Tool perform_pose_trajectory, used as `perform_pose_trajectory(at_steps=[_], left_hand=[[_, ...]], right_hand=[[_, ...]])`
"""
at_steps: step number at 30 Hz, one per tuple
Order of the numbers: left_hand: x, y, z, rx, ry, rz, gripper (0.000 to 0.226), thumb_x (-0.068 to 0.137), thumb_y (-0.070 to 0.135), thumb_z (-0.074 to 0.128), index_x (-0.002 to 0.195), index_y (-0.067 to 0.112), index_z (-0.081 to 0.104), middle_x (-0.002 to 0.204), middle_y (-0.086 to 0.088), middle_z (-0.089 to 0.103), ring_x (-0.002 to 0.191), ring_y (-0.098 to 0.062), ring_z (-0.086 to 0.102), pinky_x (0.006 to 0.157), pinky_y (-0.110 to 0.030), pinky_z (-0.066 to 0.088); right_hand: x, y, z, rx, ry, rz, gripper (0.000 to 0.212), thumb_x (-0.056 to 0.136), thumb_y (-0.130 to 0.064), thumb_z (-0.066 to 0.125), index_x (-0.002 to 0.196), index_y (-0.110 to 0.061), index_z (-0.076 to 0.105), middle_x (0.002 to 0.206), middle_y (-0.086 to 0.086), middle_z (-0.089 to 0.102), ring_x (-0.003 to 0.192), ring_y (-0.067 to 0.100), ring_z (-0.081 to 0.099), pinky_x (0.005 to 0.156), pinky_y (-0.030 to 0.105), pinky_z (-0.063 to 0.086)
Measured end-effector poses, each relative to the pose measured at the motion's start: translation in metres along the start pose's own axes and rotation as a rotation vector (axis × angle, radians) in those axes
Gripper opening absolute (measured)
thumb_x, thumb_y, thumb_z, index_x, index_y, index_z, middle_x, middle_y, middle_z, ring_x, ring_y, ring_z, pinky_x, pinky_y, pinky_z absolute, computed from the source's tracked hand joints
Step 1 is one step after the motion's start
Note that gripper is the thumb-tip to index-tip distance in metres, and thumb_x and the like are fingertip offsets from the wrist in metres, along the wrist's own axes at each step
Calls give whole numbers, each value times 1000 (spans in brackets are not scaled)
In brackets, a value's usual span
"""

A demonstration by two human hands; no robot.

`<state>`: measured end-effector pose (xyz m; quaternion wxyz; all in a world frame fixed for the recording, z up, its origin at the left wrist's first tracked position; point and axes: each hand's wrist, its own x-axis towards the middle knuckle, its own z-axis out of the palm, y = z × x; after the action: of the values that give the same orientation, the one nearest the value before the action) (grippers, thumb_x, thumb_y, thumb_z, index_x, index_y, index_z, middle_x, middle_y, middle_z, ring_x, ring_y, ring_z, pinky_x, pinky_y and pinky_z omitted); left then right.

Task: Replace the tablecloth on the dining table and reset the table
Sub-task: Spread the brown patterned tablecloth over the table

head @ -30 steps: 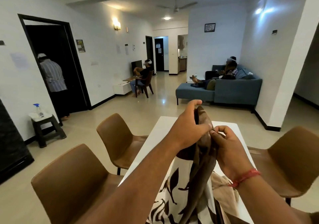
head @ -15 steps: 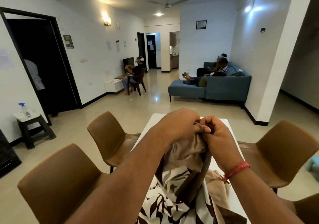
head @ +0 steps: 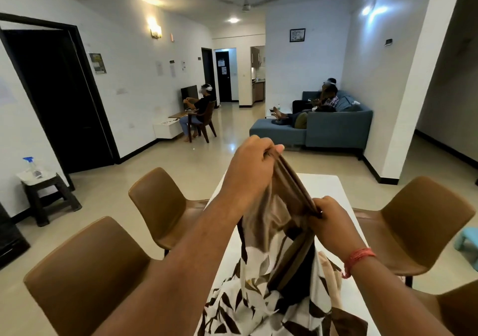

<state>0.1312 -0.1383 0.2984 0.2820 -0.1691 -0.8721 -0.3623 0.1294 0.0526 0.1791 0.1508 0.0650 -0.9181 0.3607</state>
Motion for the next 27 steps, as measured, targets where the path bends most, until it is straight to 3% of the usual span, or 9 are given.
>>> perform_pose_trajectory(at_steps=[4, 8, 13, 17, 21, 24, 27], left_hand=[[-1, -5, -13, -254, 169, -274, 29, 105, 37, 41, 98, 19, 62, 86, 4, 56, 77, -7, 54, 63, -19, 38], [2, -28, -24, -448, 447, -518, 34, 105, 45, 38, 99, 20, 60, 85, 3, 55, 74, -9, 51, 59, -20, 36], [-2, -71, -43, -553, 757, -793, 31, 107, 41, 33, 106, 19, 55, 76, 9, 47, 62, -2, 40, 48, -14, 32], [-3, -108, -73, -482, 920, -821, 35, 107, 41, 31, 112, 16, 55, 93, 4, 56, 83, -9, 55, 71, -20, 40], [-2, -152, -117, -421, 1085, -879, 28, 105, 40, 31, 101, 20, 51, 112, 0, 61, 98, -15, 56, 86, -28, 43], [0, -169, -124, -335, 1058, -911, 31, 104, 43, 31, 99, 22, 54, 102, 0, 61, 102, -20, 62, 83, -27, 43], [-3, -138, -90, -302, 735, -759, 27, 105, 41, 36, 95, 24, 54, 84, 6, 54, 84, -17, 59, 69, -26, 41]], right_hand=[[0, 33, 6, -103, 46, 110, 25, 81, 1, 62, 83, -24, 64, 90, 1, 49, 70, 8, 46, 56, 14, 29], [7, 53, -13, -180, 119, 212, 30, 81, 6, 58, 97, -18, 67, 102, 6, 52, 79, 19, 50, 67, 28, 40], [20, 63, -52, -301, 224, 218, 16, 89, -4, 57, 100, -14, 64, 97, 4, 48, 75, 23, 53, 72, 38, 51], [22, 75, -87, -465, 226, 167, 10, 91, -8, 58, 93, -17, 62, 95, 4, 51, 71, 22, 54, 67, 34, 47], [29, 92, -125, -556, 194, 228, 14, 85, -7, 56, 82, -19, 62, 89, 11, 64, 75, 31, 60, 72, 40, 55], [34, 89, -138, -456, 220, 275, 21, 85, -1, 50, 83, -17, 64, 85, 13, 65, 76, 30, 58, 73, 35, 49], [39, 62, -118, -305, 161, 196, 31, 83, 6, 49, 95, -13, 70, 92, 15, 67, 85, 30, 59, 75, 29, 41]])
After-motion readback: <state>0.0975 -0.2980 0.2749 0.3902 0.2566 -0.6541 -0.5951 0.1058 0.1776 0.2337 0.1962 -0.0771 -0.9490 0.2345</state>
